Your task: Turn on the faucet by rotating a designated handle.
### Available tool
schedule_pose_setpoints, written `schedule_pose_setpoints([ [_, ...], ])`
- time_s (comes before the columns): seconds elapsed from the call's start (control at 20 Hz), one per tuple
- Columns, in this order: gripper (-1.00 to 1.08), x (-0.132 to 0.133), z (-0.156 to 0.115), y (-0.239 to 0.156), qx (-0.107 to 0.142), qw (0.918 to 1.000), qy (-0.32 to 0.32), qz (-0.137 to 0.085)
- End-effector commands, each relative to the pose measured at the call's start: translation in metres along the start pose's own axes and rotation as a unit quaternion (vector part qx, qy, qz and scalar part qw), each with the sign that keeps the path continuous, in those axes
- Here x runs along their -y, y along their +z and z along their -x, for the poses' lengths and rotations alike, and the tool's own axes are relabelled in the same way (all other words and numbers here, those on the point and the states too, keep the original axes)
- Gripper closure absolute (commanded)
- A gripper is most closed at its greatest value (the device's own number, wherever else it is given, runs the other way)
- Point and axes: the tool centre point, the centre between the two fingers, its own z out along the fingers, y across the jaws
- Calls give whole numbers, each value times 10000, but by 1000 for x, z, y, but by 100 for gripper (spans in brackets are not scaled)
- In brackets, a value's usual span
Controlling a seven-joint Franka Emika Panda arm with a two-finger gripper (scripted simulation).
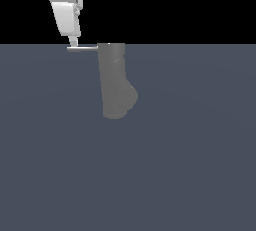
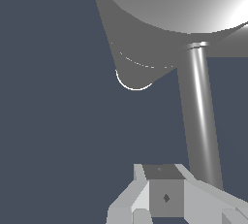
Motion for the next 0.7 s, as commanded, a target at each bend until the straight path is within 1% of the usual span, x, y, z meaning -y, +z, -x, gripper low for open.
schedule_pose_setpoints([
  [0.0, 108, -10, -2, 0, -6, 10000, 11, 46],
  [0.65, 108, -44, -4, 0, -5, 10000, 14, 44],
])
